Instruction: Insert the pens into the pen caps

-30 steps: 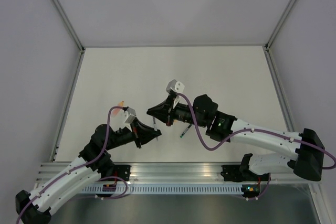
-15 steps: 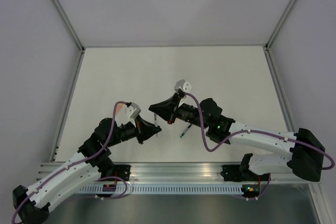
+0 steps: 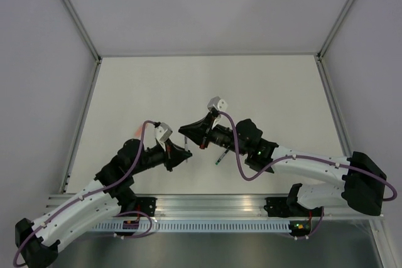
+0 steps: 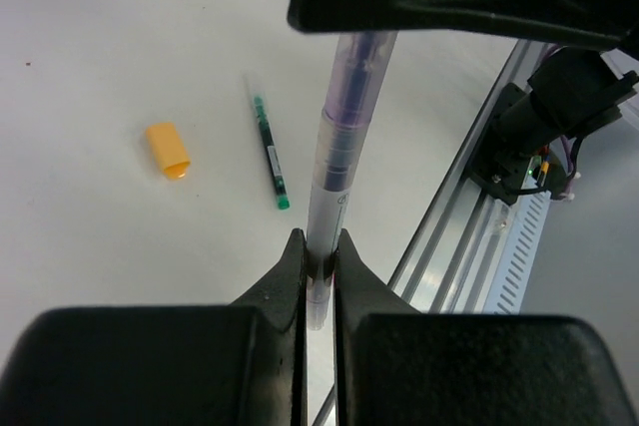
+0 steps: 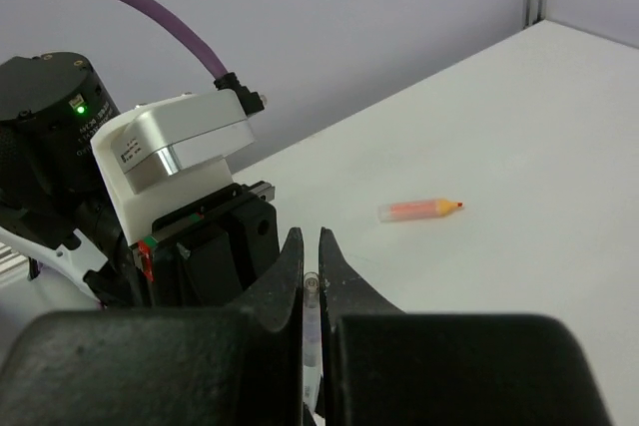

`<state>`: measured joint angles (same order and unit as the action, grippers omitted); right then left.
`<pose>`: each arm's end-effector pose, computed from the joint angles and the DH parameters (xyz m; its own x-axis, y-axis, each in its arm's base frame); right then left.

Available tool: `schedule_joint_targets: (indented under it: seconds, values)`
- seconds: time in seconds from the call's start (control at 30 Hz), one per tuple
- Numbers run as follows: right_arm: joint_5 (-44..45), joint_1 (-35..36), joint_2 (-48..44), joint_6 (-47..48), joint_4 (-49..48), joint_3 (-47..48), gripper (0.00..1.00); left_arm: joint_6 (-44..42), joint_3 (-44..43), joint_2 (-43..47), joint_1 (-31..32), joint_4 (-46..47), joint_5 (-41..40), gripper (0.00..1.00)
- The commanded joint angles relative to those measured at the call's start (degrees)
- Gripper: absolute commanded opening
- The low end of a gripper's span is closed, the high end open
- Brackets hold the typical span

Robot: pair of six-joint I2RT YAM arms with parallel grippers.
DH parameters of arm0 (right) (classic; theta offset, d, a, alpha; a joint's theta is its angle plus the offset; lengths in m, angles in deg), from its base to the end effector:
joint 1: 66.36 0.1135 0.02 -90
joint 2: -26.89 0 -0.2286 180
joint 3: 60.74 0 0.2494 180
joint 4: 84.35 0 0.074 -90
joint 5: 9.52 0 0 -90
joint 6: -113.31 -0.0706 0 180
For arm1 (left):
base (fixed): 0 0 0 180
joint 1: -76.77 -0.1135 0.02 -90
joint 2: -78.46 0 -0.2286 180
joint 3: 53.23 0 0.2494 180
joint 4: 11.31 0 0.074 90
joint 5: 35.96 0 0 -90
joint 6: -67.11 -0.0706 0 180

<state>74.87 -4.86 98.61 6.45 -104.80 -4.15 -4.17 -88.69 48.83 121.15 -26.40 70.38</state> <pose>0.1527 0.2957 0.2788 -0.2248 0.1909 -0.9555 -0.8943 0.3490 0.2801 0.1357 -0.1606 0.2290 -0.3880 -0.0512 -0.9202 0.7867 0.5018 -0.3596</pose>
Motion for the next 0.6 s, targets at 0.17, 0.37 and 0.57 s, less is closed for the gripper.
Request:
schedule_joint_targets:
  seconds: [0.17,0.37,0.57]
  values:
    - [-8.7,6.9,3.2,-5.6,18.6,-6.7,0.00,-0.3,-9.6,2.6,-1.9,16.3,-15.9,0.02]
    - [-3.4,7.0,0.5,-4.8,20.6,-6.5,0.00,0.6,-8.1,1.1,-1.9,18.0,-14.7,0.02]
    - [21.2,5.5,-2.6,-4.4,32.4,9.4,0.18,2.1,0.2,-2.4,-1.9,21.6,-14.0,0.02]
